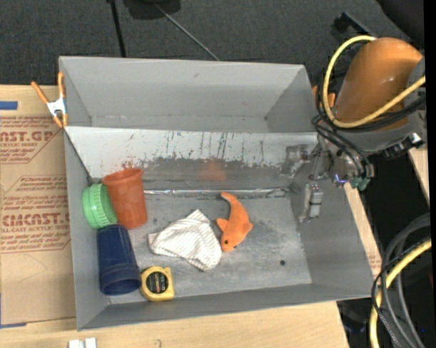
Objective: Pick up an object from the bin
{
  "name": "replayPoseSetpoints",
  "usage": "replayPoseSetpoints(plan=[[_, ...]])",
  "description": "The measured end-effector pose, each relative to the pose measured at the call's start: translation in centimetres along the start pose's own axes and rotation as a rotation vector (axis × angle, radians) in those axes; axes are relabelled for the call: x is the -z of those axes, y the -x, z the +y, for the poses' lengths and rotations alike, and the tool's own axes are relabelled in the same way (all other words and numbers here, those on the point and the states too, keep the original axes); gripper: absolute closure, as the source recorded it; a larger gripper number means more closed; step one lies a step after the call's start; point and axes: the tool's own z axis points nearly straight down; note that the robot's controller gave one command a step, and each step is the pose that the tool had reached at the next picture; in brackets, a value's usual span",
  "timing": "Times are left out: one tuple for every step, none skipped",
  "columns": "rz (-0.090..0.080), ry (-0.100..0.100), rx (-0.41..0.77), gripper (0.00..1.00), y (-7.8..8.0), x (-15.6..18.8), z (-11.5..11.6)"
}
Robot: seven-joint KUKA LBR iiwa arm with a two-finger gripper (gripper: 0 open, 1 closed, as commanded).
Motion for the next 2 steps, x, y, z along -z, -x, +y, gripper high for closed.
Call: replayPoseSetpoints(plan=[[-0.008, -0.001, 0.001, 0.00, 0.1, 0.5, 0.0], [-0.013, -0.003, 0.058, 0.00, 1.0, -3.9, 4.8]])
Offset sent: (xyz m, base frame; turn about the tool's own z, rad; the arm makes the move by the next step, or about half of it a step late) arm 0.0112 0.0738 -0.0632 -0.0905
